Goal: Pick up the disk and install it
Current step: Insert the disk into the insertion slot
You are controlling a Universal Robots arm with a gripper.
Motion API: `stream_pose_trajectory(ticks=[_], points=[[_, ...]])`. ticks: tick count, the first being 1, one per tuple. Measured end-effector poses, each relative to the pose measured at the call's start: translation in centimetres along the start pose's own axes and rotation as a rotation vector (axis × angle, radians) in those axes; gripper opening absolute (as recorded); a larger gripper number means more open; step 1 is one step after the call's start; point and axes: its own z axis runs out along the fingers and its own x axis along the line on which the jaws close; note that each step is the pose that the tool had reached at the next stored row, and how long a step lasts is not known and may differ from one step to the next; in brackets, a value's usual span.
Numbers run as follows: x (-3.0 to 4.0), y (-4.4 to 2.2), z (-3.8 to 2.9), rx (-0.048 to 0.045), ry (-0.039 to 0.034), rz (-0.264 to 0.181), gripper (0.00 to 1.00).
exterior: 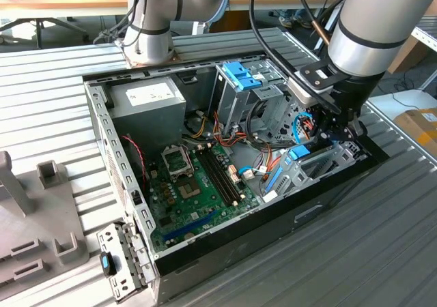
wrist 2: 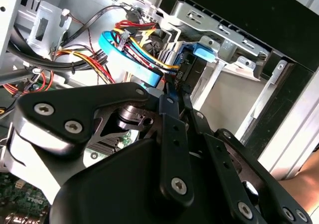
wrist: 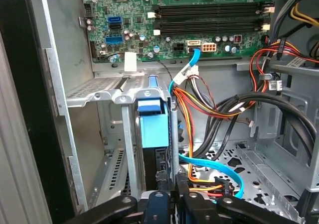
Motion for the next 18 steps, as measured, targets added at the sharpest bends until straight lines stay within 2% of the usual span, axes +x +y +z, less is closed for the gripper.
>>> stream_pose_trajectory(ticks=[8, 11, 18], points=[[0.0, -0.09, 0.02, -0.0005, -0.0022, -0.009, 0.17], [-0.01, -0.1, 0.02, -0.0009, -0.0069, -0.027, 0.17], [0.2, -0.15, 0.03, -0.001, -0.0071, -0.028, 0.17]])
